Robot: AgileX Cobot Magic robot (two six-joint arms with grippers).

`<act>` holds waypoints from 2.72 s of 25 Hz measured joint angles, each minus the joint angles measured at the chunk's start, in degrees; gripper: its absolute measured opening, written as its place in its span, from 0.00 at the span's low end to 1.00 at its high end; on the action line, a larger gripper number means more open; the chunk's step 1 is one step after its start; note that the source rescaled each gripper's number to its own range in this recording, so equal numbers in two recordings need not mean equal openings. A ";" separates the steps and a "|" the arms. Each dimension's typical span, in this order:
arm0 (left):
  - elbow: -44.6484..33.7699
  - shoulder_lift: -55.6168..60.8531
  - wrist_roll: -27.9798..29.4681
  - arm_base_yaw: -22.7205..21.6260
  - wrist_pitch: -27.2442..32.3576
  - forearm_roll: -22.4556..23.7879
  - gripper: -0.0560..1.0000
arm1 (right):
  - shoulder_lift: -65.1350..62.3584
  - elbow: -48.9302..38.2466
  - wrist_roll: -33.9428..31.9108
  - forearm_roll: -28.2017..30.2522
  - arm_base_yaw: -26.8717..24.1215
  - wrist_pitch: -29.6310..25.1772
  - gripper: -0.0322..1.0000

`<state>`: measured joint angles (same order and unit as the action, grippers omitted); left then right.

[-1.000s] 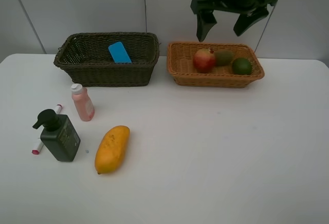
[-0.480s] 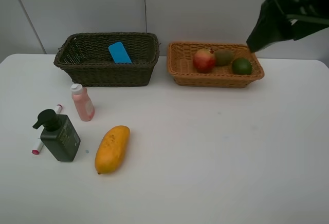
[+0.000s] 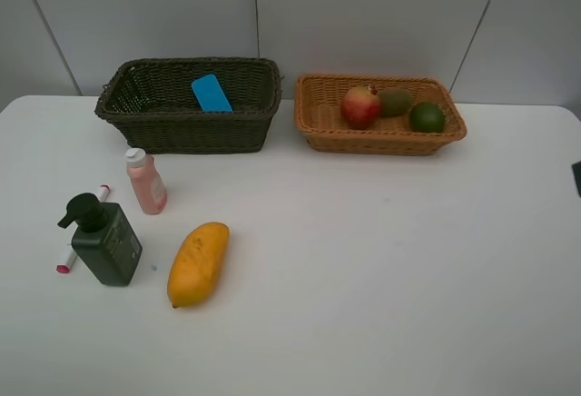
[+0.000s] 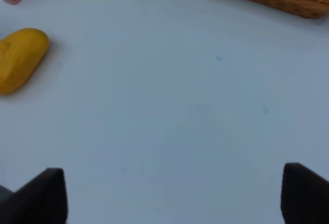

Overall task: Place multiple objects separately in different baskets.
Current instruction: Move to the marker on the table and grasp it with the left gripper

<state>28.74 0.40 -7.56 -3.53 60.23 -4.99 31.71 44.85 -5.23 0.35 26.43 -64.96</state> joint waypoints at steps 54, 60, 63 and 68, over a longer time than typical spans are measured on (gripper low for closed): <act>0.00 0.00 0.00 0.00 0.00 0.00 1.00 | -31.89 -15.07 0.46 2.57 -20.27 4.17 1.00; 0.00 0.00 0.00 0.00 0.00 0.00 1.00 | -31.89 -15.07 0.46 2.57 -20.27 4.17 1.00; 0.00 0.00 0.00 0.00 0.00 0.00 1.00 | -31.89 -15.07 0.46 2.57 -20.27 4.17 1.00; 0.00 0.00 0.00 0.00 0.00 0.00 1.00 | -31.89 -15.07 0.46 2.57 -20.27 4.17 1.00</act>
<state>28.74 0.40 -7.56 -3.53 60.23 -4.99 -0.18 29.78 -4.77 2.92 6.16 -60.79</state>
